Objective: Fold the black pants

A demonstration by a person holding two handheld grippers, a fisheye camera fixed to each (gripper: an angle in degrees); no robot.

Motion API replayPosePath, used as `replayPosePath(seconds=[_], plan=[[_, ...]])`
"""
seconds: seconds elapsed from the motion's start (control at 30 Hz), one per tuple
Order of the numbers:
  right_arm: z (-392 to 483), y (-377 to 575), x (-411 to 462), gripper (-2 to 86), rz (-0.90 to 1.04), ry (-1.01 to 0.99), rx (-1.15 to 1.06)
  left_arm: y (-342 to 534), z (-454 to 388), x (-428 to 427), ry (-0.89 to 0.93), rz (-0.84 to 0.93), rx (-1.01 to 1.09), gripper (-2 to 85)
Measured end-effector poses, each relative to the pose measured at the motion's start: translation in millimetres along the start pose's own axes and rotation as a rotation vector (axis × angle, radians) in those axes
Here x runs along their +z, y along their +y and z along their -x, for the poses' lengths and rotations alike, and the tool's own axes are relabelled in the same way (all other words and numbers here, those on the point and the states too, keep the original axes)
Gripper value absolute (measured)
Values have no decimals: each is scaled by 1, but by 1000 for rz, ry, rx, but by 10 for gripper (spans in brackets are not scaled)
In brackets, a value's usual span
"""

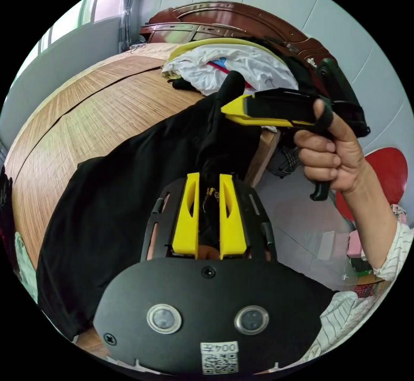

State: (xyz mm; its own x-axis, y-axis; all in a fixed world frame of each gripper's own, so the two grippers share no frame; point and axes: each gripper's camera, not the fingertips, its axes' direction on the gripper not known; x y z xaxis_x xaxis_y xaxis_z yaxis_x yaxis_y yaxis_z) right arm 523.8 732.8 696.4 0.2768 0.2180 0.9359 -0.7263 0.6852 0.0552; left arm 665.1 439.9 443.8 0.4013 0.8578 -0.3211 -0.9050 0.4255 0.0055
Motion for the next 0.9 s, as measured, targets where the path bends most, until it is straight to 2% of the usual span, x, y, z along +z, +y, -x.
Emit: replayPosePath(seconds=[0.1, 0.17, 0.3, 0.4, 0.53, 0.6, 0.7, 0.8, 0.83, 0.9], plan=[[-34, 18, -36, 95, -83, 56, 94, -8, 22, -10, 89, -23, -75, 69], [-88, 37, -56, 128, -139, 105, 289, -8, 31, -18, 147, -42, -98, 68], [-131, 49, -54, 123, -149, 210, 475, -2, 48, -35, 147, -62, -142, 67], [-128, 44, -38, 113, -149, 198, 459, 3, 70, -46, 195, -81, -220, 65], [-104, 17, -17, 39, -89, 255, 406, 5, 83, -63, 243, -107, -263, 65], [-63, 5, -30, 32, -117, 298, 297, 6, 85, -81, 276, -147, -263, 65], [5, 8, -52, 30, -120, 469, 131, 11, 89, -105, 345, -214, -258, 64], [-19, 32, -42, 41, -75, 524, 191, 16, 91, -113, 416, -217, -243, 59], [-48, 40, -31, 49, -20, 480, 267, 18, 92, -115, 426, -210, -245, 57], [-72, 61, -38, 60, -67, 399, 353, 34, 98, -133, 486, -252, -250, 33]])
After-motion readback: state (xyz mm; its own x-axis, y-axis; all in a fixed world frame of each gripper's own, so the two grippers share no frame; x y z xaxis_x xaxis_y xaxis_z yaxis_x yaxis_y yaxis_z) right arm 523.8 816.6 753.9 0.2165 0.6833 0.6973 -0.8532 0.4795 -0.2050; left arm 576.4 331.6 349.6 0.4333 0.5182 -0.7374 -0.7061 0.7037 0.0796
